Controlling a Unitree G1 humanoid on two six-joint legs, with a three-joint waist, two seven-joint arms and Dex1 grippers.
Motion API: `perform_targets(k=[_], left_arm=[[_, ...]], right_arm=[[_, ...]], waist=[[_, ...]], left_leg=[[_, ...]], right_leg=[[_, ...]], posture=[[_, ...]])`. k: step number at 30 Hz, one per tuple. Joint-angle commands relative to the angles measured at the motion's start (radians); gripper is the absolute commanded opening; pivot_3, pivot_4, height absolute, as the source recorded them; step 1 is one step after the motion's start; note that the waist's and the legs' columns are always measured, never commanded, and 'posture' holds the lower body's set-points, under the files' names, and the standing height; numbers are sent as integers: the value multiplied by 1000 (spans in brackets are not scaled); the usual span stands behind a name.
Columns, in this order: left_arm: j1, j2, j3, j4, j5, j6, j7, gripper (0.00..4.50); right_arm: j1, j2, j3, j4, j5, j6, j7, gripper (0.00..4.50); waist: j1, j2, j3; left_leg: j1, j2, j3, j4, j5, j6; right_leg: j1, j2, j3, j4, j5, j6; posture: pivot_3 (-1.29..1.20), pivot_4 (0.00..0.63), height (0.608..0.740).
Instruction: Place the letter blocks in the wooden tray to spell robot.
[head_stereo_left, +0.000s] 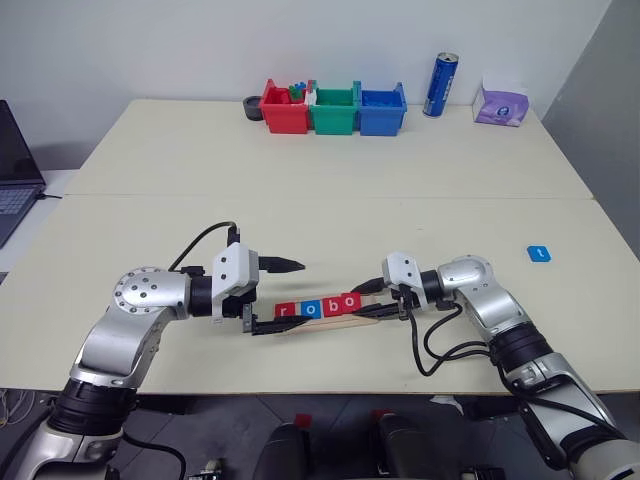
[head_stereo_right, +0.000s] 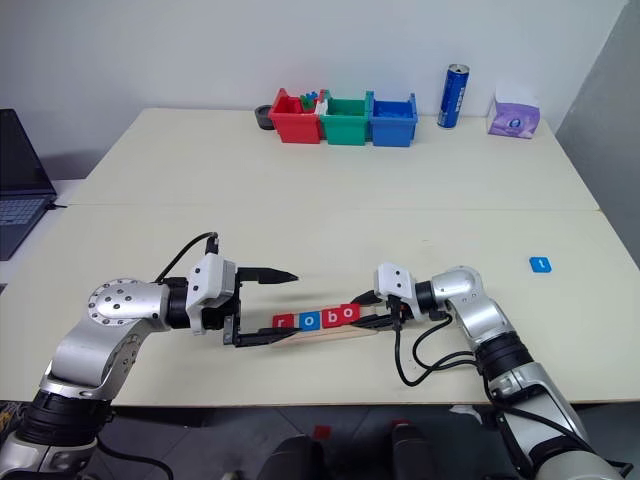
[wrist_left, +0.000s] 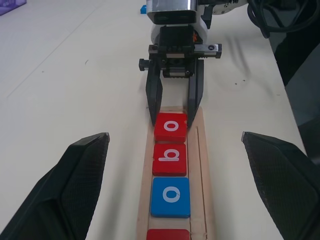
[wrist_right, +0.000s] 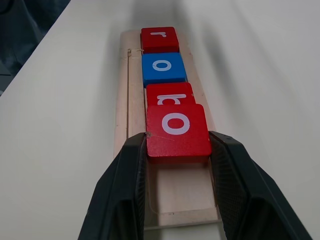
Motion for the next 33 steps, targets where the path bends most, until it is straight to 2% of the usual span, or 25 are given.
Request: perform_targets(k=[1,6,15,19,25,29,33], left_arm=[[-6,0,9,-20,-5,-14,4,4500],[-8,-3,6,-19,-4,-14,4,4500],[-4,-1,5,-24,-9,-11,-6,4500],[-1,0,4,-24,-8,-13,-9,4500],[-10,-9,-3,-67,-29,15,-2,4500],[-74,-64,-38,-98,-36,62,39,4500],[-207,-189,-124,-63,25,109,148,4500]], right_arm=[[-14,-7,0,-9,-2,-17,11,1428],[-15,-10,0,-3,-5,-18,12,1428],[-20,-19,-3,0,0,-12,24,4472],[-16,-34,-20,-37,21,25,26,4472],[46,-128,-156,-292,143,278,-43,4472],[153,-189,-300,-495,221,478,-189,4472],[251,-190,-445,-534,144,527,-465,4472]], waist=[[0,0,0],[0,0,0],[0,0,0],[0,0,0],[4,0,0],[9,0,0],[17,0,0]], left_leg=[[0,0,0,0,0,0],[0,0,0,0,0,0],[0,0,0,0,0,0],[0,0,0,0,0,0],[-1,0,-1,0,0,0],[-1,0,-2,0,0,0],[-1,-2,-1,2,0,0]], right_leg=[[0,0,0,0,0,0],[0,0,0,0,0,0],[0,0,0,0,0,0],[0,0,0,0,0,0],[0,-1,0,0,0,0],[0,-2,-1,0,0,0],[1,-2,-1,0,0,1]], posture=[[0,150,740],[0,150,740],[0,150,740],[0,150,740],[0,150,740],[0,150,740],[0,150,740]])
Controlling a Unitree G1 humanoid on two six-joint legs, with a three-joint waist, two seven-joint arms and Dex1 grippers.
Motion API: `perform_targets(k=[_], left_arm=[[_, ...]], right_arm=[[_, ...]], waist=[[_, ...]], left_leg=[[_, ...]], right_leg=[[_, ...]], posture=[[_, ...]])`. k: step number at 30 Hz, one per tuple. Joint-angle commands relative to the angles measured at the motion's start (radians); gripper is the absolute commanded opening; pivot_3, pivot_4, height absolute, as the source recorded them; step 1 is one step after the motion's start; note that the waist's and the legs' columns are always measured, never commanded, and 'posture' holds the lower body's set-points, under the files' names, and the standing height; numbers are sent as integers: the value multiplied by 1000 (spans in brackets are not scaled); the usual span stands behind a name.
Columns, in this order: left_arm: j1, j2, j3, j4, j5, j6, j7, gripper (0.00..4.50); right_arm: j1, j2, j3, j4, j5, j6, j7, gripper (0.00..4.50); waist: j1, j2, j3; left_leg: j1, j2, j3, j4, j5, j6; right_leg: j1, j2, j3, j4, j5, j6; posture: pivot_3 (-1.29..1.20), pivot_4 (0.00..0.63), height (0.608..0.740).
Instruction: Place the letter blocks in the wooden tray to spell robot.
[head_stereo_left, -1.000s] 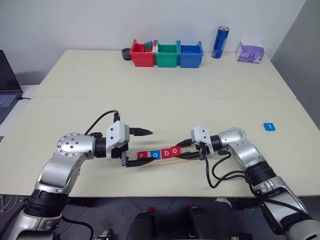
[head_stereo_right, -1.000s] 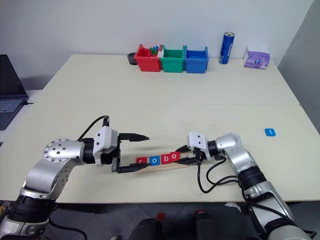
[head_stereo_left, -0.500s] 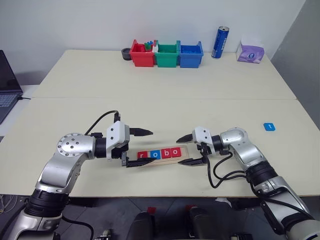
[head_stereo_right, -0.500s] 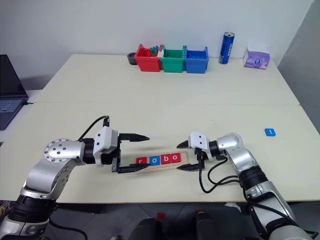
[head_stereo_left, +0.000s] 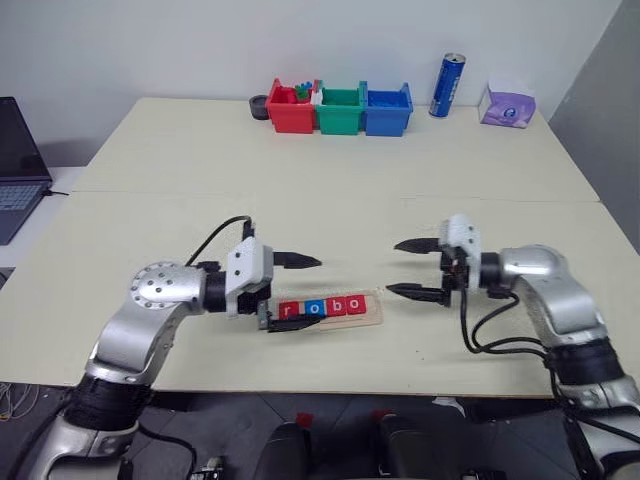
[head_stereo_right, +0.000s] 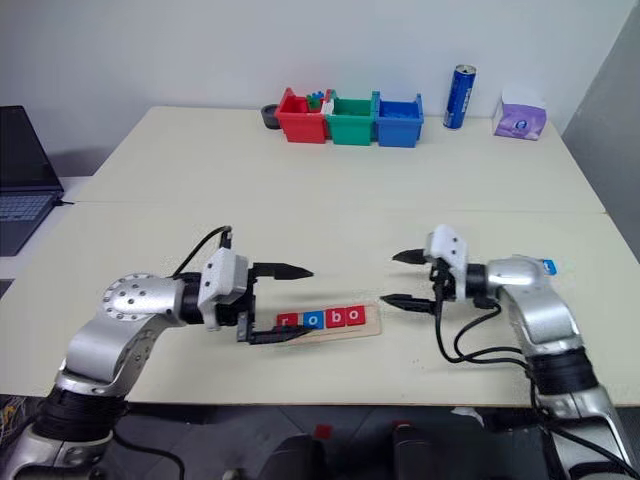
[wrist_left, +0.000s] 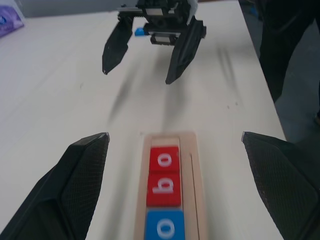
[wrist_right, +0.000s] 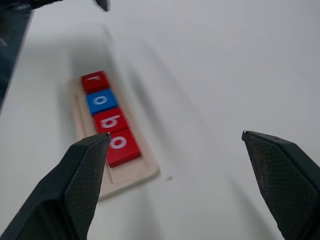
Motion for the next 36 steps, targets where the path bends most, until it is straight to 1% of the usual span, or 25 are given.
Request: perform_targets(k=[1,2,4,6,7,10,16,20,26,31,35,36], left_arm=[[-107,-99,-83,15,68,22,104,4500],[-132,-133,-108,36,91,24,125,4500],[-168,-193,-161,88,136,10,154,4500],[-204,-254,-209,151,185,-11,183,4500],[-226,-294,-224,189,207,-18,214,4500],[-266,-377,-253,270,259,-52,266,4500],[-301,-461,-286,328,309,-96,290,4500],[-291,-473,-283,314,316,-94,290,4500],[-268,-453,-276,291,315,-86,277,4500],[-276,-448,-272,296,312,-84,273,4500],[-292,-452,-270,311,311,-88,270,4500],[-295,-453,-270,314,311,-89,269,4500]], right_arm=[[44,2,-146,-8,-76,29,-278,4472],[49,9,-177,20,-98,31,-355,4472],[57,22,-230,66,-105,55,-453,4472],[68,22,-265,111,-101,67,-500,4472],[71,13,-276,139,-110,55,-521,4472],[55,-9,-298,230,-122,22,-568,4472],[-65,-38,-341,469,-120,-28,-662,4472],[-133,-58,-342,601,-122,-67,-687,4472],[-186,-70,-334,730,-114,-65,-694,4472],[-197,-74,-331,776,-114,-54,-698,4472],[-196,-67,-332,774,-106,-39,-697,4472],[-193,-63,-333,765,-101,-33,-696,4306]], waist=[[4,0,0],[5,0,0],[4,0,0],[-2,0,0],[-2,0,0],[-10,0,0],[-19,2,-1],[-18,2,-1],[-15,3,-1],[-15,3,-1],[-15,3,-1],[-15,3,-1]], left_leg=[[0,0,0,1,0,0],[0,-1,1,2,0,0],[1,-2,2,2,0,0],[1,-2,3,2,0,0],[1,-1,3,1,0,0],[1,-1,4,1,0,0],[3,-1,9,-1,0,0],[3,-1,10,-1,0,0],[2,-1,11,-1,0,0],[2,-1,11,-1,0,0],[2,-1,11,-1,0,0],[2,-1,11,-1,0,0]], right_leg=[[1,0,0,0,0,0],[1,0,0,0,1,1],[1,0,2,0,1,2],[1,0,3,0,1,2],[1,1,3,0,1,2],[0,2,3,0,1,1],[0,2,6,0,1,1],[0,2,6,-1,1,2],[0,2,6,-1,1,2],[0,2,6,-1,1,2],[0,2,6,-1,1,2],[0,2,6,-1,1,2]], posture=[[0,150,740],[0,150,740],[0,150,740],[0,150,740],[0,150,740],[0,150,740],[0,150,740],[0,150,740],[0,150,740],[0,150,740],[0,150,740],[0,150,740]])
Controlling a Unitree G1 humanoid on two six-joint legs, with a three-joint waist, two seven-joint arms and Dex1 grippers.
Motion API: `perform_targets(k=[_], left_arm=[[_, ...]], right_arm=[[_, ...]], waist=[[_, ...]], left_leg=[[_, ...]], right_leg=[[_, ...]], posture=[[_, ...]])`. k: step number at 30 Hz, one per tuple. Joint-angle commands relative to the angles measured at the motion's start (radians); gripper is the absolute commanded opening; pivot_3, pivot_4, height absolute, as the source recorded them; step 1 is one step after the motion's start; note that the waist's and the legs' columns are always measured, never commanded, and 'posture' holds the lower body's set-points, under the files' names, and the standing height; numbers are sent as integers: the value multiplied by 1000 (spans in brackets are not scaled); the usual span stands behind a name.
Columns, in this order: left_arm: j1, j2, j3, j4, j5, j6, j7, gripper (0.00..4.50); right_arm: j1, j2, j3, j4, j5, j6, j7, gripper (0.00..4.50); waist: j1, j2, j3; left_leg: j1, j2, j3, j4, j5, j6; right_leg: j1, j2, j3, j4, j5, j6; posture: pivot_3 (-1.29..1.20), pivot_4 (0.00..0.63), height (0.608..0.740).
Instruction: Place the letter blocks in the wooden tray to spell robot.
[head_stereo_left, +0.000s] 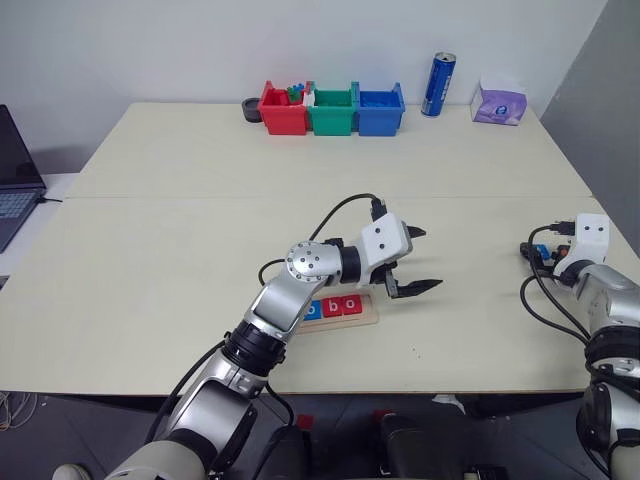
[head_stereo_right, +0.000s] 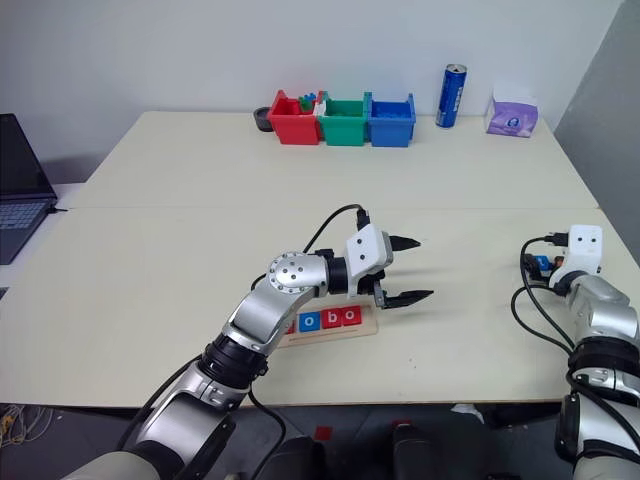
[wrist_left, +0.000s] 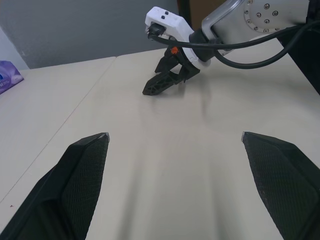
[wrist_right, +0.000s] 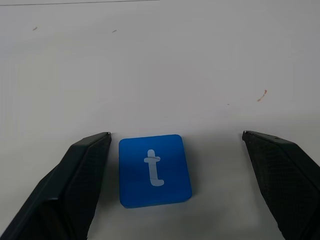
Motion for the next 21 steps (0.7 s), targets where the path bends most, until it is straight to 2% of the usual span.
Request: perform_targets(k=[1,3,9,12,15,18,21], left_arm=[[-32,-7,13,-13,-5,-10,-5,4500],[-36,-7,14,-11,-6,-10,-7,4500],[-40,-1,18,-5,-9,-16,-15,4500],[-39,6,26,-11,-12,-15,-20,4500],[-16,49,50,-57,-38,-8,-49,4500],[71,169,101,-169,-118,-5,-159,4500],[153,283,151,-248,-166,16,-215,4500]], right_arm=[[2,-11,-16,-21,19,21,-7,4101],[13,-5,-18,-48,30,40,-12,3611],[62,13,-14,-167,40,88,-29,1470],[99,38,1,-283,45,145,-45,1458],[151,115,37,-510,82,287,-69,1458],[212,290,114,-823,142,482,-155,1458],[251,449,185,-1007,154,618,-247,1458]], waist=[[0,0,0],[0,0,0],[1,0,0],[1,0,0],[-5,0,0],[-23,2,-1],[-31,3,-2]], left_leg=[[0,0,0,0,0,0],[0,0,0,0,0,0],[-1,0,-1,0,0,0],[-1,0,-1,0,0,0],[0,1,-1,0,0,0],[0,3,-4,-2,0,-1],[1,6,-9,-4,2,-3]], right_leg=[[0,0,0,0,0,0],[0,0,0,0,0,0],[0,0,0,0,0,0],[0,0,0,0,0,0],[0,0,0,0,0,0],[-1,3,1,1,0,0],[-3,4,0,3,-2,-3]], posture=[[0,150,740],[0,150,740],[0,150,740],[0,150,740],[0,150,740],[0,150,740],[0,150,740]])
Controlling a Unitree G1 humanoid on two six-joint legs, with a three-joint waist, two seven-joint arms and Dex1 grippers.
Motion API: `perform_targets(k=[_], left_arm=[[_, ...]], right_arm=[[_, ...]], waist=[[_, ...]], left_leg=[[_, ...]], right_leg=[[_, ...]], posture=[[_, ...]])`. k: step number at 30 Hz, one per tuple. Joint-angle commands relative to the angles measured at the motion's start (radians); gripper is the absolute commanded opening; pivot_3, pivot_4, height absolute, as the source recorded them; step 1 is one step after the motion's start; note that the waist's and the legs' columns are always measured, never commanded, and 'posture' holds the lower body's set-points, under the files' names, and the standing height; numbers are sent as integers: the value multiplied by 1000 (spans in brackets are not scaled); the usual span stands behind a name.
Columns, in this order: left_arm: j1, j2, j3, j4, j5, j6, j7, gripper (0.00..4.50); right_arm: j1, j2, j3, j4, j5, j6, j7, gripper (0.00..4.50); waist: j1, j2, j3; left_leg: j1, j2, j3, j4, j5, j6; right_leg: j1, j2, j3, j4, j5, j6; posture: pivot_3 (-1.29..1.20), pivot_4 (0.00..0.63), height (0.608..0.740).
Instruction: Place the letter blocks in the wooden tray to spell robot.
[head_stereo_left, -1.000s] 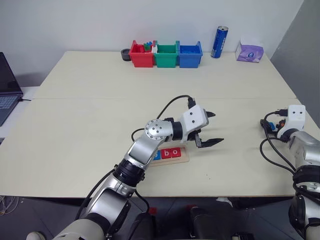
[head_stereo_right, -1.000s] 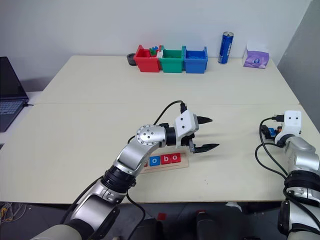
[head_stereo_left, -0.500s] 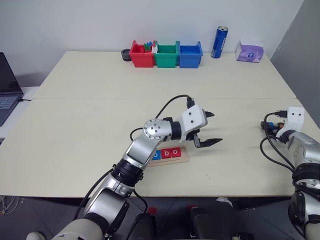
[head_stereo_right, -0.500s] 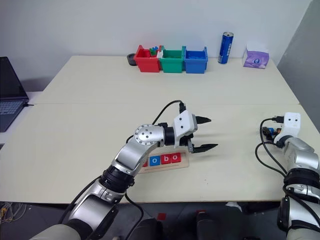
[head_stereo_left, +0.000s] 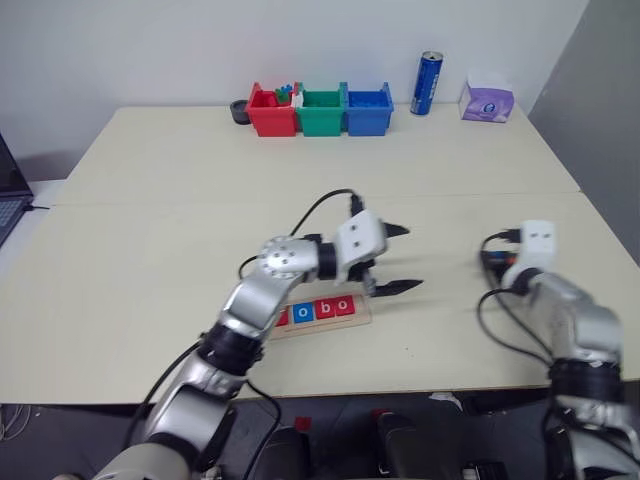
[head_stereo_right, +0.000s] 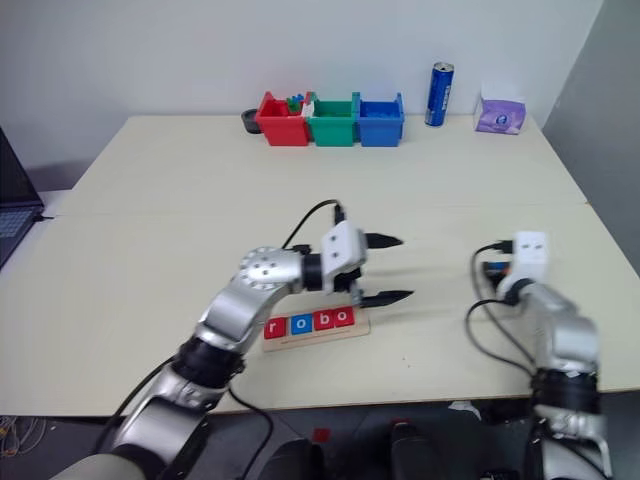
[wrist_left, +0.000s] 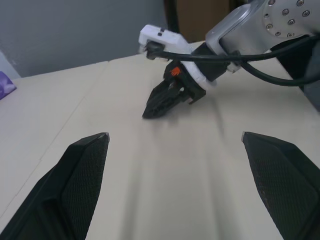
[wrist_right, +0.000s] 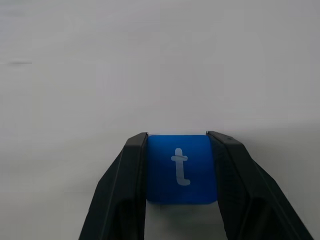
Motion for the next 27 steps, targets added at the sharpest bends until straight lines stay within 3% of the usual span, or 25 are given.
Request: perform_targets(k=[1,7,13,22,27], left_arm=[[65,96,72,-106,-66,14,-66,4500],[185,213,124,-183,-89,17,-78,4500],[225,223,142,-210,-86,26,-36,4500],[214,202,136,-187,-77,14,-11,4500],[197,188,124,-175,-74,14,-13,4500]], right_arm=[[22,117,86,-200,31,146,-92,1458],[89,193,169,-259,-20,208,-166,1458],[88,171,158,-283,-43,233,-183,1458],[187,166,188,-410,-37,326,-180,1458],[190,160,203,-419,-27,286,-152,3218]], waist=[[4,0,0],[38,-1,0],[37,-3,-1],[34,-3,-1],[33,-5,-2]], left_leg=[[0,0,-1,0,0,0],[-3,-3,-1,2,0,0],[-3,-6,2,3,0,0],[-3,-5,-2,1,0,0],[-2,-5,-1,1,0,0]], right_leg=[[0,0,-2,0,0,0],[1,-6,-4,-3,0,1],[2,-10,-4,-5,1,6],[1,-3,-6,-3,-1,4],[1,-3,-5,-3,-2,5]], posture=[[0,150,740],[0,150,740],[0,150,740],[0,150,740],[0,150,740]])
